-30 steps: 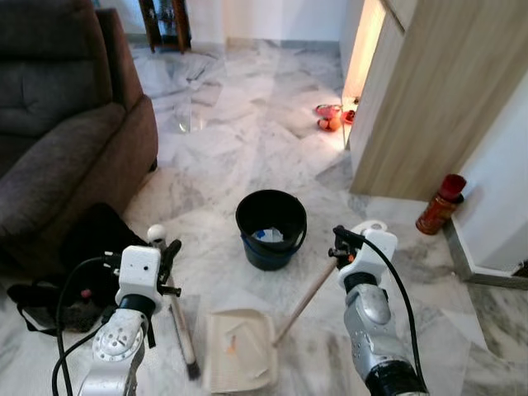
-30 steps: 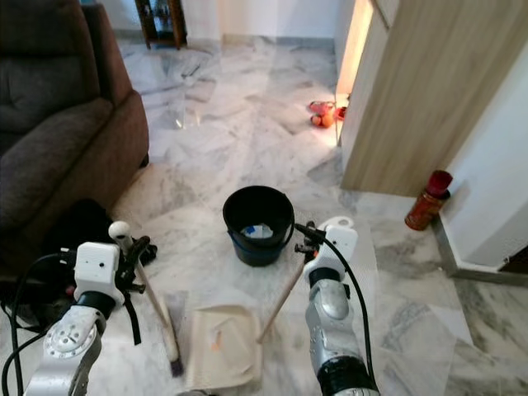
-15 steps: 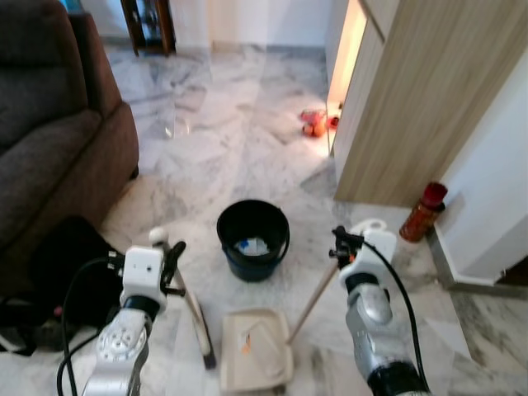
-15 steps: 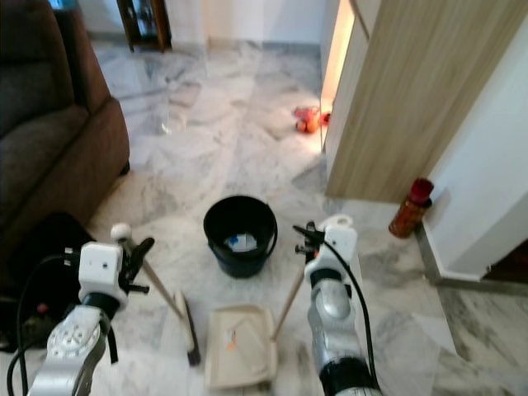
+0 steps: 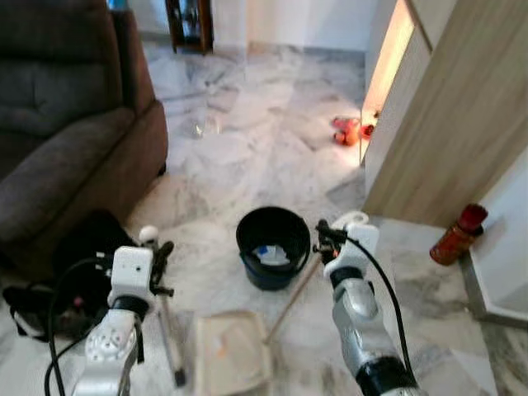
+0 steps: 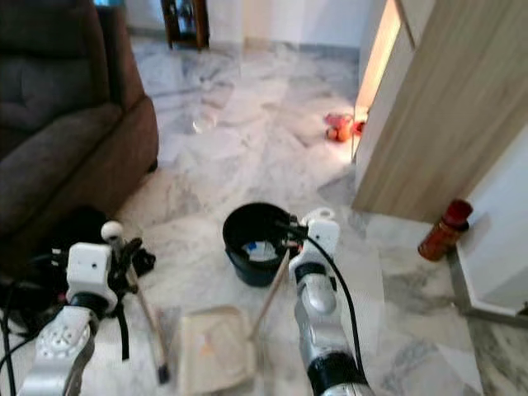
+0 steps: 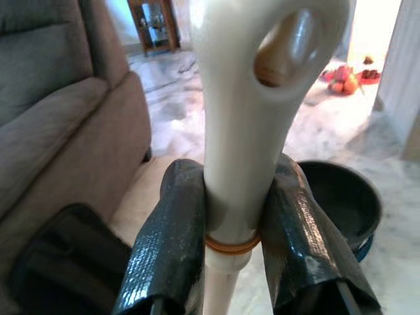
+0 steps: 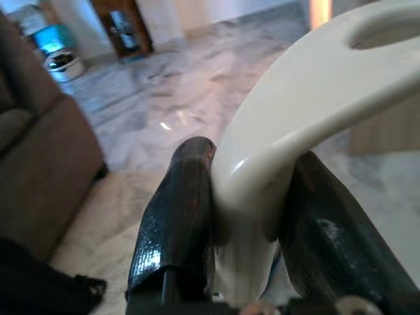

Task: Sweep floor

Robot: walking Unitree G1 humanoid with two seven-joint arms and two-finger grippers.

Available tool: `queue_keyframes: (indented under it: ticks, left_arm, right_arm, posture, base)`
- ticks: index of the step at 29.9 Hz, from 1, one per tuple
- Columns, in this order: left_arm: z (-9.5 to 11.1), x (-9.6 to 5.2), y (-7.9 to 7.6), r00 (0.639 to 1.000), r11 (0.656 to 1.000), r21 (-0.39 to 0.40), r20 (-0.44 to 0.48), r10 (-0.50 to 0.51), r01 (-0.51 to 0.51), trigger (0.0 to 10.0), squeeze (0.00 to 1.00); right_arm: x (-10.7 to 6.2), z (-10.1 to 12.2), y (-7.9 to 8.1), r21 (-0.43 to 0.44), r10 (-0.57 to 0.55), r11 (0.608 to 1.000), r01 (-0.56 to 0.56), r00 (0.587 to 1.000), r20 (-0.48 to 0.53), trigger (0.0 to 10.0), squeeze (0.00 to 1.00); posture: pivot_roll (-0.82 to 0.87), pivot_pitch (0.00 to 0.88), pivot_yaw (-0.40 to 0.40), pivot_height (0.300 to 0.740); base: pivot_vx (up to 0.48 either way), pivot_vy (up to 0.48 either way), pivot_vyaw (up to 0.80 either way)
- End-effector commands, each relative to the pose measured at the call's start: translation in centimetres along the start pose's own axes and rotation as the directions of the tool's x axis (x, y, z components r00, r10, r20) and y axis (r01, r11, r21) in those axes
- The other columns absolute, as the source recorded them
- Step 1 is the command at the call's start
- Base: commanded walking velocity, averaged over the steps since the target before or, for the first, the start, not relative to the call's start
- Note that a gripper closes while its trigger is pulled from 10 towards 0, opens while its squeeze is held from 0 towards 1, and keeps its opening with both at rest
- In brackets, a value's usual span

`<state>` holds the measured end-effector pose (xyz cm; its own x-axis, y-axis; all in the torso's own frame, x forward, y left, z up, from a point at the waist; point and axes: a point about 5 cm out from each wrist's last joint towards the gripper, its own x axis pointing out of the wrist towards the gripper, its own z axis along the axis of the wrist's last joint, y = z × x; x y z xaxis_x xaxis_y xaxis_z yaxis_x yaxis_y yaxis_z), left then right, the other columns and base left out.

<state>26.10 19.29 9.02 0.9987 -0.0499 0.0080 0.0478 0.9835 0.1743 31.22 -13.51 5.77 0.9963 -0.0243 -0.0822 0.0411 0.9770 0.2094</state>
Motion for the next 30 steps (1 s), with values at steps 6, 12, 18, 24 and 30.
queue_keyframes:
  ticks: [6,12,18,24,30]
  left_arm:
    - [0.8,0.3,0.3,0.999,1.000,0.000,0.043,-0.002,0.002,10.0,0.00]
    - [0.7,0.3,0.1,0.999,1.000,0.008,0.045,-0.016,0.015,10.0,0.00]
    - [-0.3,-0.5,0.4,1.000,0.999,0.041,0.020,-0.019,0.018,10.0,0.00]
    - [-1.6,-1.6,0.7,1.000,0.998,0.059,-0.019,0.006,-0.005,10.0,0.00]
    - [-2.3,-1.9,0.9,0.999,0.996,0.085,-0.043,0.008,-0.004,10.0,0.00]
  right_arm:
    - [0.7,1.3,0.6,-0.014,0.013,1.000,-0.013,0.999,0.047,10.0,0.00]
    - [0.8,1.4,0.1,-0.016,-0.016,1.000,0.017,0.999,0.049,10.0,0.00]
    - [0.9,2.5,-0.4,-0.032,-0.048,0.998,0.052,0.994,0.099,10.0,0.00]
    - [0.6,3.1,-0.3,-0.046,-0.041,0.998,0.047,0.990,0.133,10.0,0.00]
    - [0.1,4.7,-1.0,-0.085,-0.030,0.995,0.047,0.980,0.198,10.0,0.00]
  posture:
    - [0.21,0.022,-0.013,0.740]
    - [0.21,0.014,-0.012,0.740]
    - [0.21,0.015,-0.009,0.740]
    - [0.21,0.023,-0.010,0.740]
    - [0.21,0.026,-0.011,0.740]
  base:
    - [0.167,0.000,0.00]
    - [0.000,0.000,0.00]
    - [0.000,0.000,0.00]
    - [0.000,0.000,0.00]
    - [0.000,0.000,0.00]
